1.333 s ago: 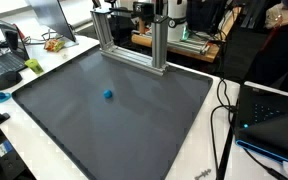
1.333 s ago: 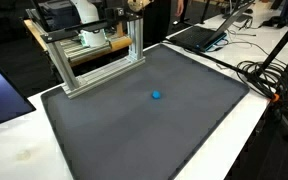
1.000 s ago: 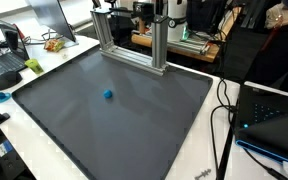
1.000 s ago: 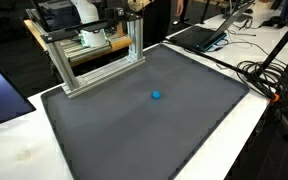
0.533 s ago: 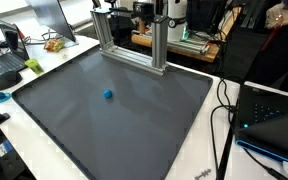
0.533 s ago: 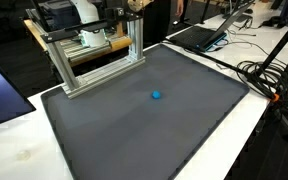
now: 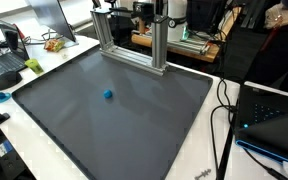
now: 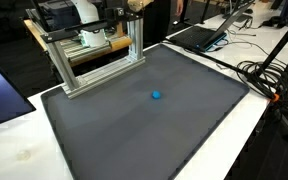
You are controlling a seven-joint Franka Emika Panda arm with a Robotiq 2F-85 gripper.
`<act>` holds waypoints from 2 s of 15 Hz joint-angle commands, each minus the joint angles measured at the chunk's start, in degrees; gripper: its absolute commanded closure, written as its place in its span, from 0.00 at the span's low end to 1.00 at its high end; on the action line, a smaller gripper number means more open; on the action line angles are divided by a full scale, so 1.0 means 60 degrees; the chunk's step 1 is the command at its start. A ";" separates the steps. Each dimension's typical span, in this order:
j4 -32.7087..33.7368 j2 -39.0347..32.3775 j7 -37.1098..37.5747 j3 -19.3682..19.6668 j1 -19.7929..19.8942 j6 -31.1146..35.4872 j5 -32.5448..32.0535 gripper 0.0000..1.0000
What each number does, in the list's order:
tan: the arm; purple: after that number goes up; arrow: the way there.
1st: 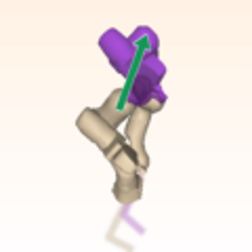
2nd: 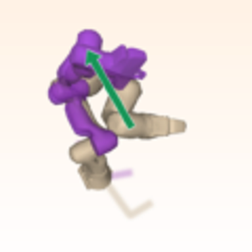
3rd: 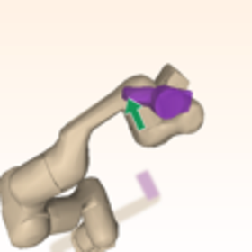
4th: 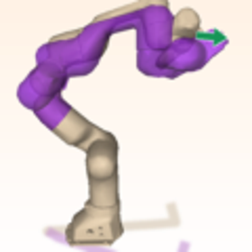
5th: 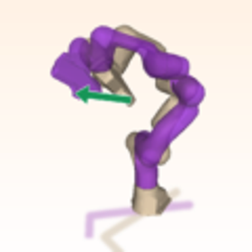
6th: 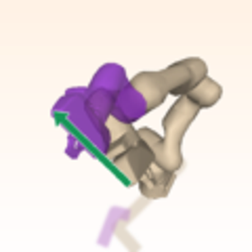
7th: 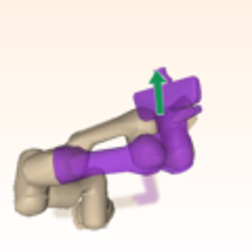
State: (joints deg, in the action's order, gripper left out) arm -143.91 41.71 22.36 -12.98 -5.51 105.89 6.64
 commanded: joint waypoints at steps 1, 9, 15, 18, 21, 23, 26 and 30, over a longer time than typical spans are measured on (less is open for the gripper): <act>0.0174 0.0568 -0.0950 0.0527 0.0135 -0.0720 -0.0380 0.00; -0.0276 0.0662 -0.2543 0.1591 0.0778 0.0497 -0.1311 0.00; -0.0758 0.0122 -0.3072 0.1910 0.0981 0.1517 -0.1303 0.00; -0.0996 -0.0218 -0.3002 0.1818 0.1050 0.2084 -0.1373 0.00; -0.1184 -0.0538 -0.2984 0.1829 0.1062 0.2549 -0.1381 0.00; -0.1254 -0.0714 -0.2945 0.1823 0.1152 0.2679 -0.1496 0.00; -0.1403 -0.0860 -0.2948 0.1848 0.1262 0.2739 -0.1661 0.00; -0.1538 -0.0937 -0.3005 0.1889 0.1282 0.2698 -0.1687 0.00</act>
State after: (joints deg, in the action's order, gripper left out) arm -152.02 36.07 4.94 -1.87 1.70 121.09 -2.09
